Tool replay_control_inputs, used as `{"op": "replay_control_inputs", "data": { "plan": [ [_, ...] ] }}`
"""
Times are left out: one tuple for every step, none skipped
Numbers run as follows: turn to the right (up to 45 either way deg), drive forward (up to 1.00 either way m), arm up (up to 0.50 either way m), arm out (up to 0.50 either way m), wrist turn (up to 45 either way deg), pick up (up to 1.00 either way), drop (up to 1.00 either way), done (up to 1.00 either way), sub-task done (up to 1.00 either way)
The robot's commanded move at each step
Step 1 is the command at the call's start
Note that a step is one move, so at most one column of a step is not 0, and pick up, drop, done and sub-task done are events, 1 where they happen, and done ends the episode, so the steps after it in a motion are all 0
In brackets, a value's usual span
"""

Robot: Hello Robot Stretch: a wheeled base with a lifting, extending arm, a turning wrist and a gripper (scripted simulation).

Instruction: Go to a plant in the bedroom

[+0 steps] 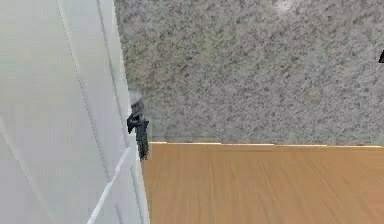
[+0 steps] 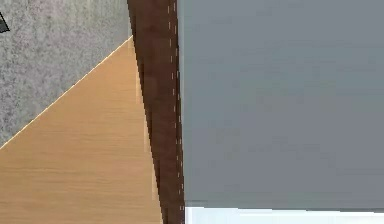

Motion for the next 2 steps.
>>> {"op": "replay_control_inputs", "data": {
  "plan": [
    [0.0, 0.2, 0.0, 0.0, 0.0, 0.0, 0.0, 0.0, 0.0],
    [0.0, 0.3, 0.0, 0.0, 0.0, 0.0, 0.0, 0.0, 0.0]
  ]
}}
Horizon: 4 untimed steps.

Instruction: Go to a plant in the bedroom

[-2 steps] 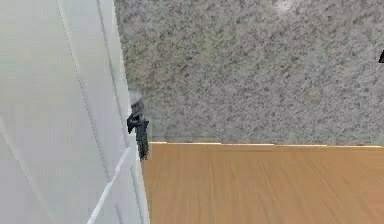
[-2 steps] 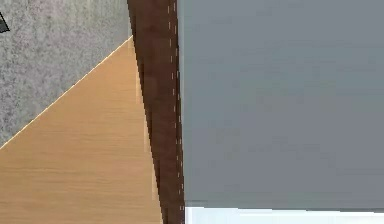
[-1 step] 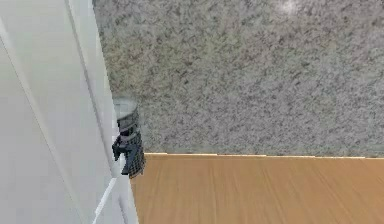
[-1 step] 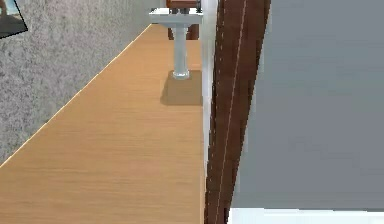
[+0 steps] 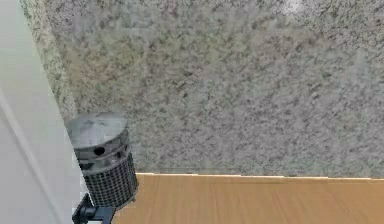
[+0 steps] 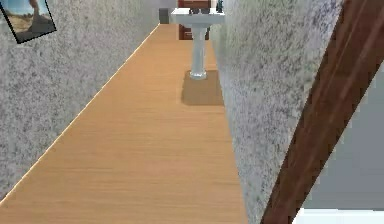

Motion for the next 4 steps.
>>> {"op": "replay_control_inputs", "data": {
  "plan": [
    [45.0, 0.0, 0.0, 0.0, 0.0, 0.0, 0.0, 0.0, 0.0],
    [30.0, 0.0, 0.0, 0.0, 0.0, 0.0, 0.0, 0.0, 0.0],
    [0.0, 1.0, 0.0, 0.0, 0.0, 0.0, 0.0, 0.0, 0.0],
    [0.0, 1.0, 0.0, 0.0, 0.0, 0.0, 0.0, 0.0, 0.0]
  ]
}}
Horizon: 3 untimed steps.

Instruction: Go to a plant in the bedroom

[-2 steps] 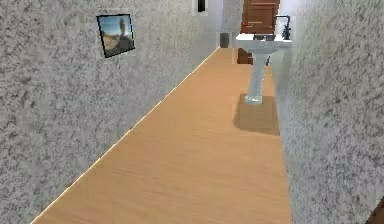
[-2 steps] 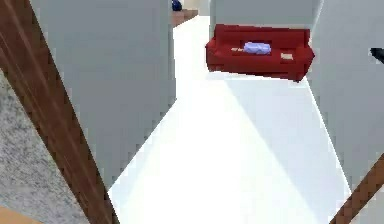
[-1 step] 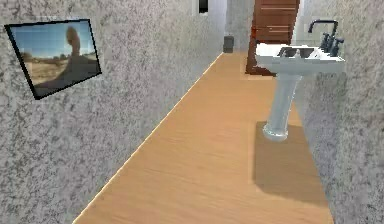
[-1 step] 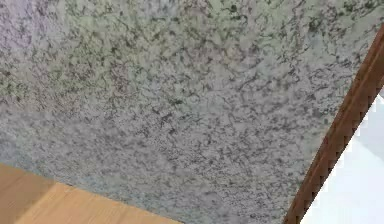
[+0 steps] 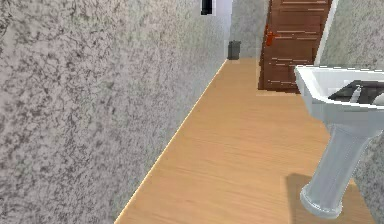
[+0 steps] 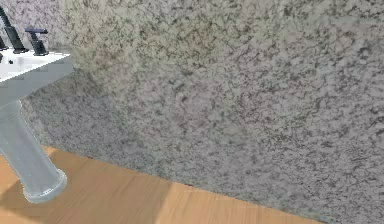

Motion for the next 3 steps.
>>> {"op": "replay_control_inputs", "data": {
  "plan": [
    [3.0, 0.0, 0.0, 0.0, 0.0, 0.0, 0.0, 0.0, 0.0],
    [0.0, 0.85, 0.0, 0.0, 0.0, 0.0, 0.0, 0.0, 0.0],
    [6.0, 0.0, 0.0, 0.0, 0.0, 0.0, 0.0, 0.0, 0.0]
  ]
}}
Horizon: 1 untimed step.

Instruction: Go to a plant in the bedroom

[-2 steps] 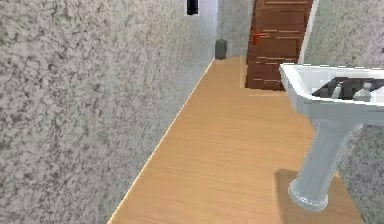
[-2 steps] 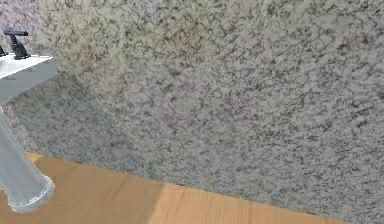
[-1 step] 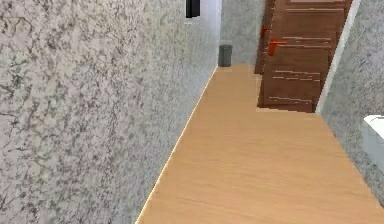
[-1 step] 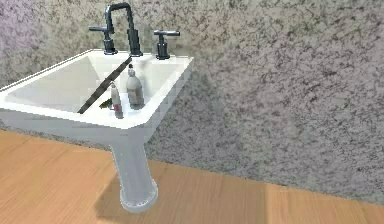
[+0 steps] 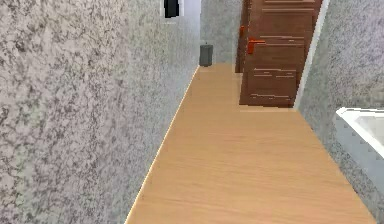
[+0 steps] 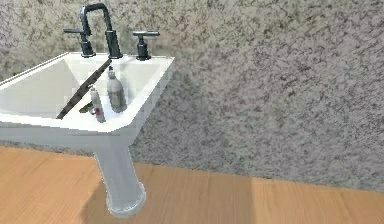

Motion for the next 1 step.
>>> {"op": "replay_control_inputs", "data": {
  "plan": [
    [3.0, 0.0, 0.0, 0.0, 0.0, 0.0, 0.0, 0.0, 0.0]
  ]
}}
